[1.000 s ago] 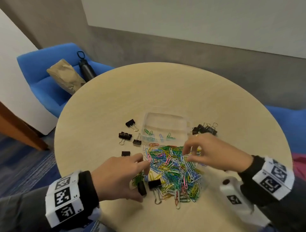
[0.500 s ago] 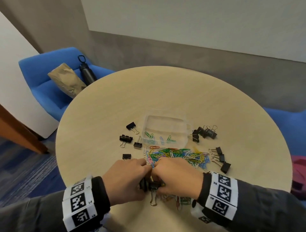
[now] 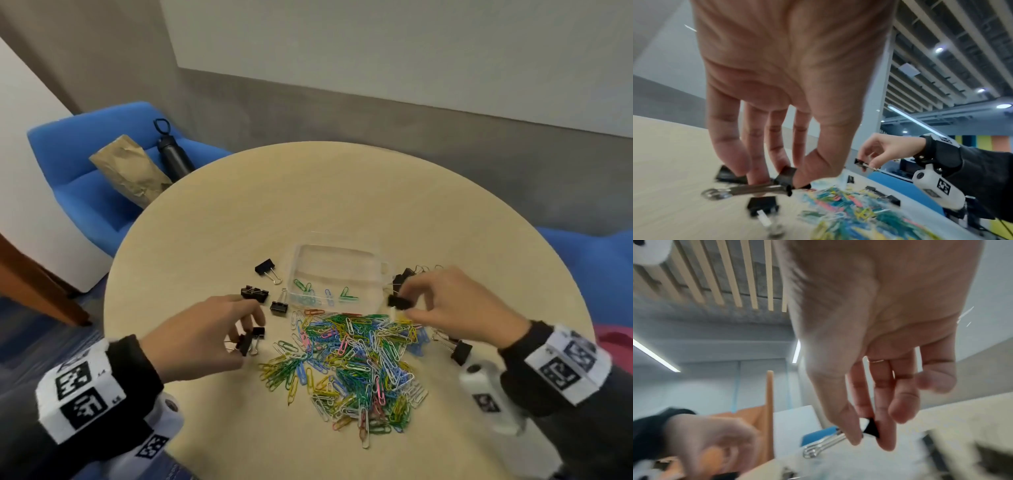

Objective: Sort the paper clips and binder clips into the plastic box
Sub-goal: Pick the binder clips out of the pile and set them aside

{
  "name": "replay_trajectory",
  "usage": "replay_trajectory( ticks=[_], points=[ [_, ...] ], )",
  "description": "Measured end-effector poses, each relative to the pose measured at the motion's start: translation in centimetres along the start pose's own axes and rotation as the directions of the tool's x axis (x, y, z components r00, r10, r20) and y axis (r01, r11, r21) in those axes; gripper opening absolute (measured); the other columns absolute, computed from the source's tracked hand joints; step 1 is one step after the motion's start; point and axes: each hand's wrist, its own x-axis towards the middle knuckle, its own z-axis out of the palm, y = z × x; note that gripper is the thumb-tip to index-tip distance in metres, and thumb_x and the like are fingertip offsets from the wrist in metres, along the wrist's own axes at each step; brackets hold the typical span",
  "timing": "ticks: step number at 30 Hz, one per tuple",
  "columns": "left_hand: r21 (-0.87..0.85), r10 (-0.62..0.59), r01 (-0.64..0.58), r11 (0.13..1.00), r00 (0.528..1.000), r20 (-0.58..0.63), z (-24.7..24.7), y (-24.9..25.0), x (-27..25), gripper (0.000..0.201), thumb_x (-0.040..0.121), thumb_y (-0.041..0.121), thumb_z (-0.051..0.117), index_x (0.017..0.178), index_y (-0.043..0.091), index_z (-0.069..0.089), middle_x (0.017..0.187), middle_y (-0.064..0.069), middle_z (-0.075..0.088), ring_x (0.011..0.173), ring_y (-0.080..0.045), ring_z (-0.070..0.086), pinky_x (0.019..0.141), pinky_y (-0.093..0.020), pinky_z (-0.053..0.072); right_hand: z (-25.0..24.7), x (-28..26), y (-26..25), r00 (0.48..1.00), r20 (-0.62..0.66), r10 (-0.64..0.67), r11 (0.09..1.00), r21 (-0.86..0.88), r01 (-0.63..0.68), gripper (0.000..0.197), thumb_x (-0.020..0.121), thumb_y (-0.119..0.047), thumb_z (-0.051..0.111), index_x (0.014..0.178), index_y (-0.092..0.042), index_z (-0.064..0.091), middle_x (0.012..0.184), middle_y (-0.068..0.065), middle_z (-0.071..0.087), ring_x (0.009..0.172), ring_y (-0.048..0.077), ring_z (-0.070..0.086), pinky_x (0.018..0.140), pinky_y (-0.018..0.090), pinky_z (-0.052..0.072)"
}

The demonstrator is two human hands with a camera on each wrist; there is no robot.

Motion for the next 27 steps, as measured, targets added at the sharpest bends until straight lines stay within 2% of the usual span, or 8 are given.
replay_trajectory(
  ticks=[4,6,8,12,16,20,24,27],
  points=[
    [0.160,-0.077,0.073,0.984,0.997,0.015,0.5,-1.5,0.7,0.039,0.077,0.032,0.061,0.111,0.045,0.048,0.107,0.023,0.049,0.093,0.003,0.054,0.075,-0.024,0.052,-0.5,0.4,5.8,0.977,-0.021,0.213,0.963,-0.165,-0.214,0.010,0.084,-0.028,0.066,0.094,-0.027,0.068,0.090,-0.008,0.068,0.072,0.004,0.057,0.062,0.021,0.047],
    [0.204,-0.075,0.072,0.976,0.997,0.008,0.7,-1.5,1.1,0.037,0.079,0.033,0.060,0.112,0.044,0.048,0.111,0.023,0.049,0.096,0.001,0.053,0.074,-0.023,0.051,0.0,0.6,7.0,0.964,-0.026,0.263,0.936,-0.235,-0.262,0.011,0.084,-0.030,0.065,0.093,-0.028,0.070,0.093,-0.006,0.068,0.077,0.010,0.059,0.069,0.030,0.053],
    [0.231,-0.073,0.071,0.970,0.997,-0.002,0.9,-1.4,1.5,0.036,0.080,0.033,0.060,0.113,0.043,0.049,0.114,0.022,0.049,0.098,-0.001,0.053,0.073,-0.023,0.050,0.3,0.6,7.2,0.959,-0.004,0.282,0.925,-0.262,-0.273,0.014,0.085,-0.031,0.065,0.099,-0.030,0.069,0.101,-0.006,0.066,0.084,0.011,0.058,0.074,0.029,0.052],
    [0.281,-0.067,0.075,0.957,0.997,-0.038,0.9,-1.0,2.0,0.046,0.082,0.032,0.061,0.125,0.038,0.046,0.125,0.014,0.046,0.107,-0.009,0.048,0.080,-0.026,0.049,0.7,0.2,5.7,0.982,-0.036,0.183,0.949,-0.255,-0.187,0.034,0.086,-0.030,0.065,0.120,-0.030,0.060,0.122,-0.006,0.052,0.106,0.012,0.051,0.088,0.028,0.048],
    [0.231,0.126,-0.102,0.968,0.988,-0.092,1.2,0.5,2.3,0.054,0.083,0.023,0.056,0.135,0.030,0.044,0.133,0.012,0.041,0.120,-0.010,0.043,0.094,-0.024,0.040,1.5,-0.8,1.9,0.999,0.038,-0.007,0.999,-0.053,0.009,0.038,0.091,-0.031,0.058,0.129,-0.026,0.055,0.138,-0.007,0.048,0.122,0.009,0.047,0.104,0.022,0.034],
    [0.008,0.240,-0.241,0.971,0.969,0.067,2.4,2.6,2.5,0.063,0.090,0.018,0.049,0.148,0.022,0.025,0.154,0.013,0.021,0.140,-0.001,0.021,0.111,-0.007,0.014,2.8,-1.7,-0.6,0.957,0.291,0.005,0.999,-0.031,0.004,0.069,0.094,-0.043,0.051,0.151,-0.020,0.020,0.159,0.000,0.018,0.144,0.011,0.024,0.117,0.025,0.015],
    [0.067,0.153,-0.181,0.981,0.941,0.301,4.2,3.1,3.0,0.077,0.094,0.011,0.040,0.151,0.015,-0.011,0.159,0.001,-0.021,0.148,-0.013,-0.011,0.121,-0.024,0.005,4.3,-2.1,-1.0,0.922,0.382,0.063,0.998,-0.048,-0.049,0.083,0.094,-0.050,0.046,0.152,-0.015,-0.002,0.161,0.006,-0.005,0.149,0.014,0.001,0.119,0.027,0.006],
    [0.043,0.172,-0.206,0.978,0.900,0.400,4.7,3.6,2.7,0.074,0.096,0.005,0.034,0.149,0.010,-0.017,0.156,-0.005,-0.029,0.146,-0.016,-0.022,0.122,-0.027,-0.003,4.8,-2.6,-1.3,0.919,0.394,-0.003,1.000,0.006,0.000,0.084,0.093,-0.051,0.047,0.153,-0.015,0.000,0.161,0.000,-0.004,0.147,0.007,0.001,0.120,0.023,0.006]
  ],
)
